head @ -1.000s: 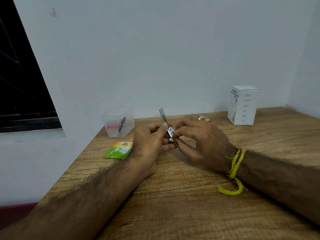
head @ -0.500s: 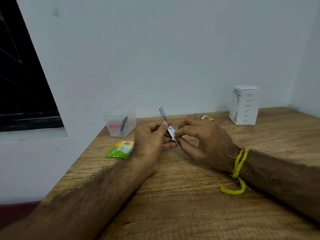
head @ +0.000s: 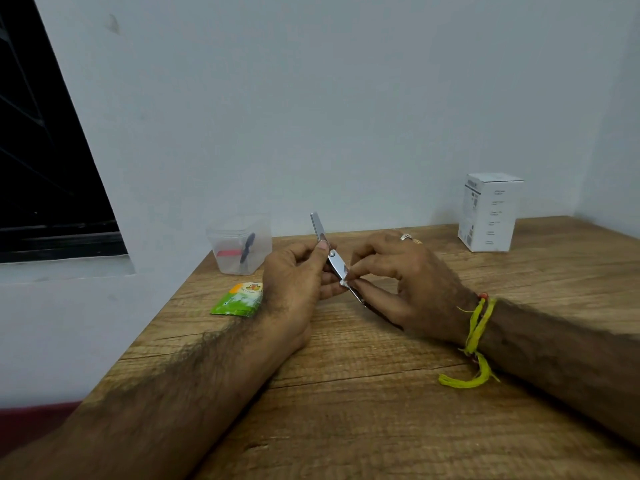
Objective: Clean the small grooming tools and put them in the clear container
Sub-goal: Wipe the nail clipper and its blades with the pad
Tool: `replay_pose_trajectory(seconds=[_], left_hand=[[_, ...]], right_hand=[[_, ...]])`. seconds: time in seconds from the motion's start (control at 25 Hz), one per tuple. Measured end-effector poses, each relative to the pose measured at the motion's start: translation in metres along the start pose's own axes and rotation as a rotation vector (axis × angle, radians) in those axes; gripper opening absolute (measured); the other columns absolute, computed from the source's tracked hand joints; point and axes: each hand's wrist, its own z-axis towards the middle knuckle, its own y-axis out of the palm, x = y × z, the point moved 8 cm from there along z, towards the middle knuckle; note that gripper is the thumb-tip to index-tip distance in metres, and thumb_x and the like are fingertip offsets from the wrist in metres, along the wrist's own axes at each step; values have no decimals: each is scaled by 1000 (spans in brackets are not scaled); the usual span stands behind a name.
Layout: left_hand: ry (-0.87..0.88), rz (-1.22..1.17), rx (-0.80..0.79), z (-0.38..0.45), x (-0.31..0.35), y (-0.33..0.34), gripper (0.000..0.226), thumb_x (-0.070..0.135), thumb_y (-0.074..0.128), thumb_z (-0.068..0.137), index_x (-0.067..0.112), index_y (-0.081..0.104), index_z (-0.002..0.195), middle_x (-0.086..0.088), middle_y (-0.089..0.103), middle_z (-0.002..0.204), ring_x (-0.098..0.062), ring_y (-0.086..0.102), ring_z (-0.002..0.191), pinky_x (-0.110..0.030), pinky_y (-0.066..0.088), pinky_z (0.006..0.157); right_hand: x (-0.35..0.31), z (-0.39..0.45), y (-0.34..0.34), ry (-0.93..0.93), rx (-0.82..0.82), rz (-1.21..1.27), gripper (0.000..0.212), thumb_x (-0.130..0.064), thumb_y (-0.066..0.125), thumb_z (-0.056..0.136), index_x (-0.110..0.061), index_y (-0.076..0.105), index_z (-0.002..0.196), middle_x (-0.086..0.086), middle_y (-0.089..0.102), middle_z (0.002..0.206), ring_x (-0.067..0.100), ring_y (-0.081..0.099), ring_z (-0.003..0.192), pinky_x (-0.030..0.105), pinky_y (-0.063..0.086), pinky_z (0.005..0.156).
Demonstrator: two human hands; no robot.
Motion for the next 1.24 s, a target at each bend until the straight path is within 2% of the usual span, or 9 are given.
replay_pose_trajectory(seconds=[0.16, 0.4, 0.56, 1.24], left_hand=[[-3, 19, -3, 1, 0, 0, 17, 14, 60, 101, 3, 73, 100, -20, 74, 89, -24, 73, 62, -30, 61, 54], [-8, 26, -4, 0, 0, 0, 16, 15, 59, 101, 5, 72, 97, -20, 74, 90, -24, 73, 60, -31, 61, 53], [-6, 27, -7, 0, -1, 0, 18, 15, 59, 101, 2, 72, 102, -21, 75, 91, -25, 73, 62, -30, 60, 52], [12, 39, 17, 1, 1, -2, 16, 14, 58, 102, 7, 72, 96, -21, 73, 95, -21, 73, 57, -28, 59, 50]], right_hand=[[1, 1, 0, 5, 8, -38, 11, -23, 68, 90, -15, 75, 91, -3, 67, 96, 20, 61, 88, 42, 49, 74], [0, 1, 1, -17, -6, -54, 9, -22, 69, 88, -16, 75, 91, -3, 68, 93, 19, 62, 86, 41, 49, 73], [-4, 0, 2, -35, -11, -23, 9, -20, 69, 87, -14, 76, 89, -2, 69, 93, 20, 62, 84, 41, 50, 72], [-2, 0, 3, -43, -23, -27, 10, -21, 68, 88, -14, 76, 89, -1, 68, 94, 20, 62, 85, 42, 50, 72]])
